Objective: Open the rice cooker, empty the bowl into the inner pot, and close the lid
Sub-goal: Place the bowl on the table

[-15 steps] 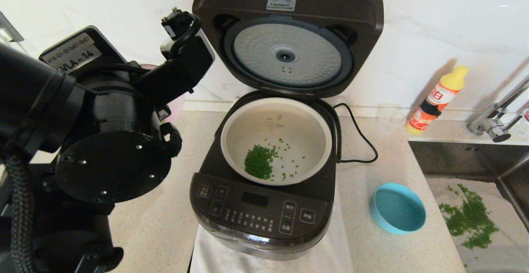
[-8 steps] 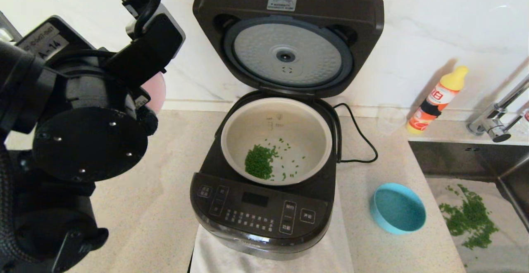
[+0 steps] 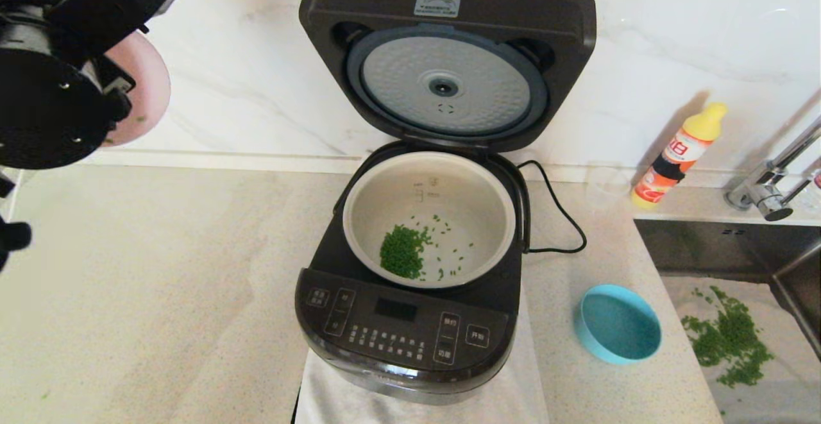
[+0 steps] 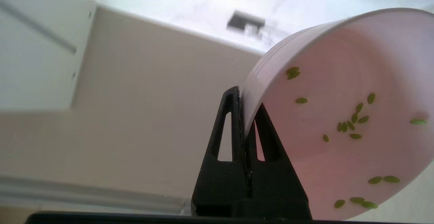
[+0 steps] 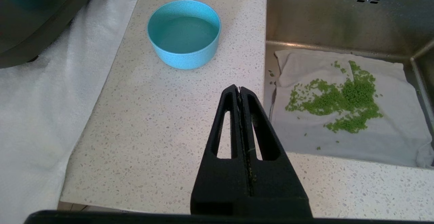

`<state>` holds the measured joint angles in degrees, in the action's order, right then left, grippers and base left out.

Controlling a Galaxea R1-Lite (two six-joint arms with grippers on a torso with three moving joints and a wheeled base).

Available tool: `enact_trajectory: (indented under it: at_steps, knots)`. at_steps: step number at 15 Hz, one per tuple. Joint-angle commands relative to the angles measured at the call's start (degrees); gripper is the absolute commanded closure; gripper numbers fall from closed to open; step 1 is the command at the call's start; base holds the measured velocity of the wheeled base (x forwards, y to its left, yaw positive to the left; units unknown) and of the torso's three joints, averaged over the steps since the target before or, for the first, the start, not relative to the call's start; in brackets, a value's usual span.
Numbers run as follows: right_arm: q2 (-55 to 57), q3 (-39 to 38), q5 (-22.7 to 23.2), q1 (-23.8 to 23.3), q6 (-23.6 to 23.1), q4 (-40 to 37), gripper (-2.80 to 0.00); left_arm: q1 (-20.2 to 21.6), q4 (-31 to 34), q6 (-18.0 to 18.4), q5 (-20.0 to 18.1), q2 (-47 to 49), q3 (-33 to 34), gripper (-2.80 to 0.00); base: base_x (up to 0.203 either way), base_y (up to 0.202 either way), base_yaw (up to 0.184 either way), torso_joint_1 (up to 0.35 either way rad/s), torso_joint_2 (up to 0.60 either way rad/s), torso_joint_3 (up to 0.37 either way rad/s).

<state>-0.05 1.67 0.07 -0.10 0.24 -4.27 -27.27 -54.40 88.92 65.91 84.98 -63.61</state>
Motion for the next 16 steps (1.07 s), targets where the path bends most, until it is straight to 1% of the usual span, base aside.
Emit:
enact_trajectory:
  at_steps: [1,2,3,5,6,7,8,9,10,11,12,13,14,15,16]
  knots:
    - [0.0,0.0,0.0,0.0,0.0,0.0,0.0,4.6,24.2,-18.1,-8.8,-2.9,-4.2,0.0,0.0,0.0,0.0,0.0,0.0,0.0]
    - [0.0,0.0,0.0,0.0,0.0,0.0,0.0,6.1,33.4,-26.7,-13.9,-3.6,-6.3,0.0,0.0,0.0,0.0,0.0,0.0,0.0]
    - [0.0,0.0,0.0,0.0,0.0,0.0,0.0,8.6,42.6,-36.6,-20.0,-4.2,-9.2,0.0,0.0,0.0,0.0,0.0,0.0,0.0]
    - [0.0,0.0,0.0,0.0,0.0,0.0,0.0,15.4,55.4,-53.1,-30.1,-4.9,-13.4,0.0,0.0,0.0,0.0,0.0,0.0,0.0]
    - [0.0,0.0,0.0,0.0,0.0,0.0,0.0,19.6,59.7,-60.0,-35.4,-5.2,-14.4,0.0,0.0,0.0,0.0,0.0,0.0,0.0]
    - [0.0,0.0,0.0,0.0,0.0,0.0,0.0,23.6,62.8,-66.7,-40.8,-5.4,-14.9,0.0,0.0,0.0,0.0,0.0,0.0,0.0]
    - [0.0,0.0,0.0,0.0,0.0,0.0,0.0,27.6,65.0,-73.0,-45.4,-5.5,-15.0,0.0,0.0,0.0,0.0,0.0,0.0,0.0]
    - [0.0,0.0,0.0,0.0,0.0,0.0,0.0,31.7,67.2,-80.4,-49.2,-5.5,-14.7,0.0,0.0,0.0,0.0,0.0,0.0,0.0]
    - [0.0,0.0,0.0,0.0,0.0,0.0,0.0,35.8,69.3,-86.3,-52.2,-5.3,-13.7,0.0,0.0,0.0,0.0,0.0,0.0,0.0]
    - [0.0,0.0,0.0,0.0,0.0,0.0,0.0,39.7,71.5,-89.4,-55.2,-5.2,-11.8,0.0,0.0,0.0,0.0,0.0,0.0,0.0]
    - [0.0,0.0,0.0,0.0,0.0,0.0,0.0,43.2,73.7,-91.1,-58.3,-5.1,-8.7,0.0,0.0,0.0,0.0,0.0,0.0,0.0]
    - [0.0,0.0,0.0,0.0,0.0,0.0,0.0,45.5,74.9,-92.3,-60.3,-4.4,-5.3,0.0,0.0,0.0,0.0,0.0,0.0,0.0]
    - [0.0,0.0,0.0,0.0,0.0,0.0,0.0,46.7,75.2,-93.6,-61.1,-3.3,-2.1,0.0,0.0,0.0,0.0,0.0,0.0,0.0]
    - [0.0,0.0,0.0,0.0,0.0,0.0,0.0,47.3,74.9,-96.8,-61.5,-1.7,0.4,0.0,0.0,0.0,0.0,0.0,0.0,0.0]
    - [0.0,0.0,0.0,0.0,0.0,0.0,0.0,47.5,74.1,-100.9,-61.8,0.6,2.8,0.0,0.0,0.0,0.0,0.0,0.0,0.0]
